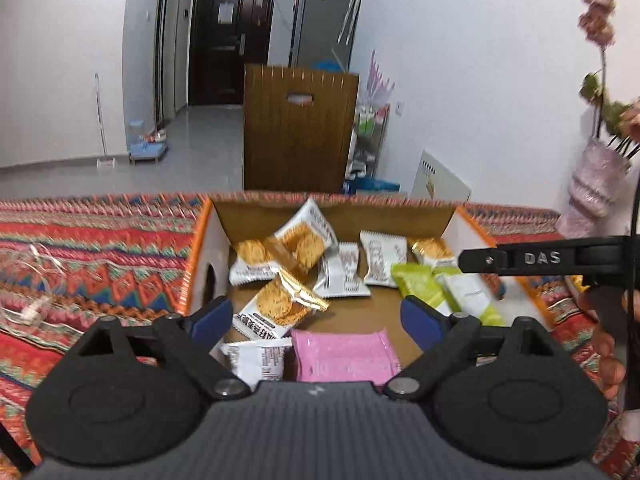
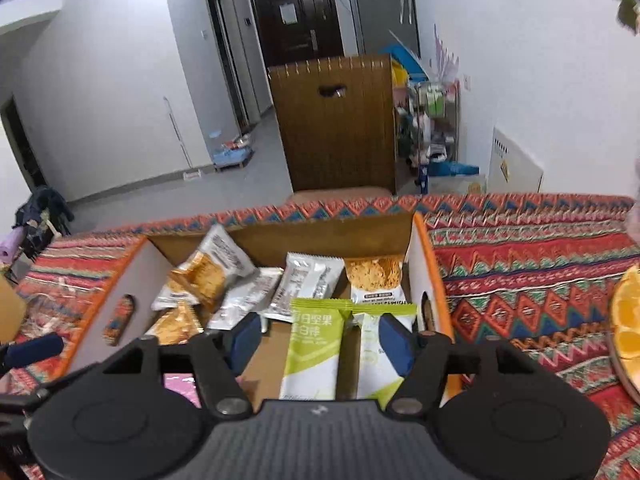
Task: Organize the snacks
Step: 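Open both grippers to drop the packets into the box, then withdraw both grippers from the box back toward the snack pile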
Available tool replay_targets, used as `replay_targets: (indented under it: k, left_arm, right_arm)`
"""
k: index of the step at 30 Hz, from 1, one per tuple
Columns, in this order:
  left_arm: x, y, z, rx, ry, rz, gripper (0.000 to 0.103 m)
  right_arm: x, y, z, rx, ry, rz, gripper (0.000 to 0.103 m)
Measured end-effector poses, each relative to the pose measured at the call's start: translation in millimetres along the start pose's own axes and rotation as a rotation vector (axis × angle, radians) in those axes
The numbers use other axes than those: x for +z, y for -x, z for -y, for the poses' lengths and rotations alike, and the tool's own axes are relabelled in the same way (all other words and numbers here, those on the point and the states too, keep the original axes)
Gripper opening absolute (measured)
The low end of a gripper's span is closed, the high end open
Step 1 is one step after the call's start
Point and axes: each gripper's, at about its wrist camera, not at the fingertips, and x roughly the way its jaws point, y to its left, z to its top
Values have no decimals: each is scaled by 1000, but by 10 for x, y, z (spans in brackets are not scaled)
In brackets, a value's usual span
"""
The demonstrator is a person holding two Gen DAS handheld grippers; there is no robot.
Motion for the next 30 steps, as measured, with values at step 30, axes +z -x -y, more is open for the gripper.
replay_targets:
  k: [30]
  left_arm:
    - [-1786,3301,391,-73,-117,228,103]
  right_arm:
    - [-2438,3547,-227,153,421,293,103]
